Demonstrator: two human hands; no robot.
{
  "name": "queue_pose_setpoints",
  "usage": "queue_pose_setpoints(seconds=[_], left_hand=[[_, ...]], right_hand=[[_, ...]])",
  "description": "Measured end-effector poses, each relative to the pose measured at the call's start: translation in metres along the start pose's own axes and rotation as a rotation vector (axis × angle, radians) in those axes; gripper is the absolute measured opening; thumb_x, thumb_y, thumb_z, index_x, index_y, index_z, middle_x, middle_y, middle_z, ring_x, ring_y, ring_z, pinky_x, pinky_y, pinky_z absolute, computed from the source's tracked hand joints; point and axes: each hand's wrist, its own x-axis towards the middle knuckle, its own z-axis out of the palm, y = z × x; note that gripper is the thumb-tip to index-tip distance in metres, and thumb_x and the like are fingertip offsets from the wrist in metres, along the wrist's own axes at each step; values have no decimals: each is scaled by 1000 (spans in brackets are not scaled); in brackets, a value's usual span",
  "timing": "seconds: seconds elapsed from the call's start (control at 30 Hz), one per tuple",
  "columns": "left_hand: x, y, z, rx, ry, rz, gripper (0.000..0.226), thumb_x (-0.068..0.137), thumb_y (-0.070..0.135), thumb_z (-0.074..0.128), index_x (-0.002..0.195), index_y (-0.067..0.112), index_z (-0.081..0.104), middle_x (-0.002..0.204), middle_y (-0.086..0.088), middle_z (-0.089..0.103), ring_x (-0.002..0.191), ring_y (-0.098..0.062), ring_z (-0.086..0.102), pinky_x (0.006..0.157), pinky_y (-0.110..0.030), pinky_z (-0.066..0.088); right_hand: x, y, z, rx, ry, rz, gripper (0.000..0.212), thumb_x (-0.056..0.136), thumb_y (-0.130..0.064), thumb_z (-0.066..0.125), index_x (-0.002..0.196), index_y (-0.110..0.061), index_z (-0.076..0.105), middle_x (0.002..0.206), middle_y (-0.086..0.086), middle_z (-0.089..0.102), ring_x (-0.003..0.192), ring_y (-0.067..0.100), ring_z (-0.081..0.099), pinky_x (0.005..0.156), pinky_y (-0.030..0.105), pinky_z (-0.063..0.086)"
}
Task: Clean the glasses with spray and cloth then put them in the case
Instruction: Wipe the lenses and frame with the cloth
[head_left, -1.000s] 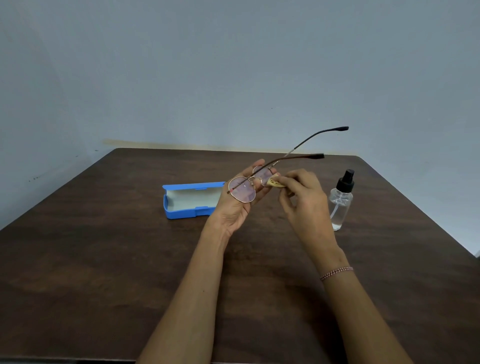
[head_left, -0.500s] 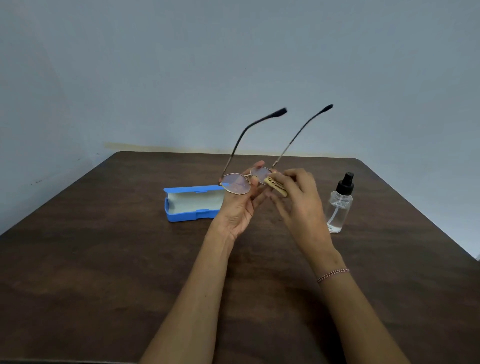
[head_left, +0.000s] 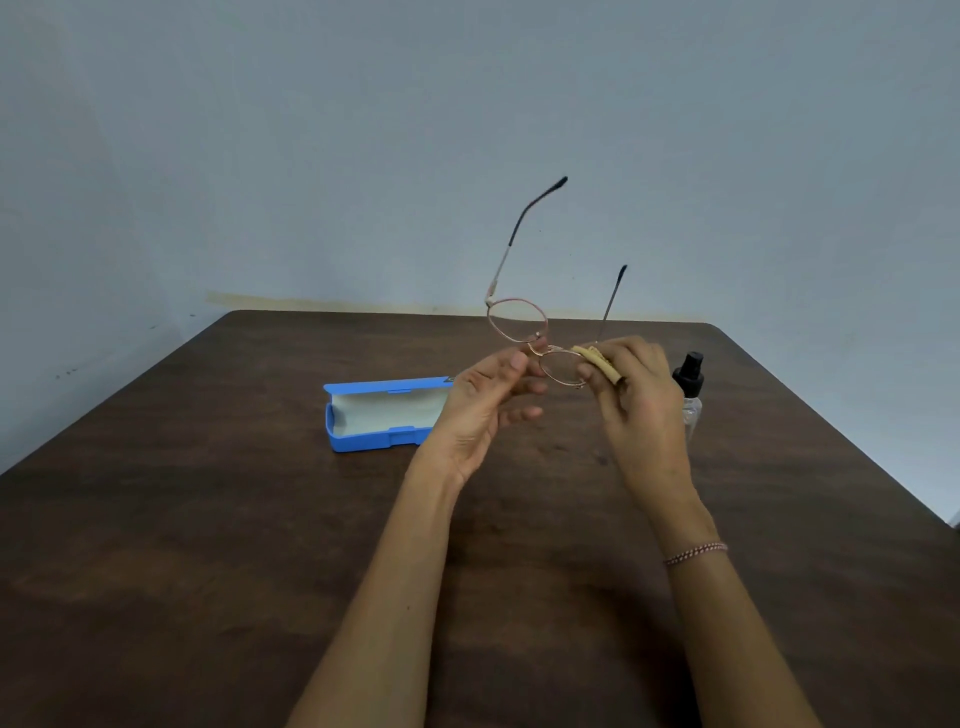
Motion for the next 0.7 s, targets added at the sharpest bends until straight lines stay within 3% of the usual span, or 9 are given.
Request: queue_pose_setpoints(seconds=[0.13, 0.27, 0.37, 0.47, 0.7], left_hand=[[0, 6, -10, -88, -1, 45, 44, 75, 45, 58, 107, 16, 68, 84, 5, 63, 67, -3, 53, 48, -15, 44], [-2, 10, -15, -196, -48, -28, 56, 80, 56, 41, 106, 15, 70, 77, 4, 61, 54, -2, 51, 40, -12, 38], [-4, 10, -17, -278, -115, -56, 55, 72, 58, 56, 103, 16, 72, 74, 4, 65, 50, -3, 55, 37, -12, 41], [-6, 8, -21, -322, -200, -78, 63, 58, 57, 77, 107, 18, 72, 82, 2, 69, 56, -4, 62, 39, -13, 46], [-12, 9, -17, -327, -293, -86, 67, 46, 47, 86, 107, 24, 71, 95, -6, 71, 61, -8, 68, 44, -17, 53]], right_hand=[[2, 4, -8, 103, -99, 61, 17, 94, -13, 53, 103, -10, 68, 93, -5, 56, 92, 15, 47, 78, 5, 33], [1, 7, -10, 133, -209, 41, 25, 96, -19, 46, 111, -17, 66, 94, -13, 55, 94, 10, 41, 80, 7, 32], [0, 9, -11, 201, -249, 64, 26, 96, -24, 43, 110, -24, 65, 94, -19, 55, 93, 8, 42, 81, 10, 34], [0, 9, -14, 281, -263, 113, 24, 97, -26, 44, 110, -27, 64, 92, -14, 57, 95, 8, 44, 80, 12, 37], [-1, 14, -18, 344, -317, 143, 24, 96, -29, 42, 109, -31, 63, 92, -19, 58, 99, 7, 46, 82, 10, 36]])
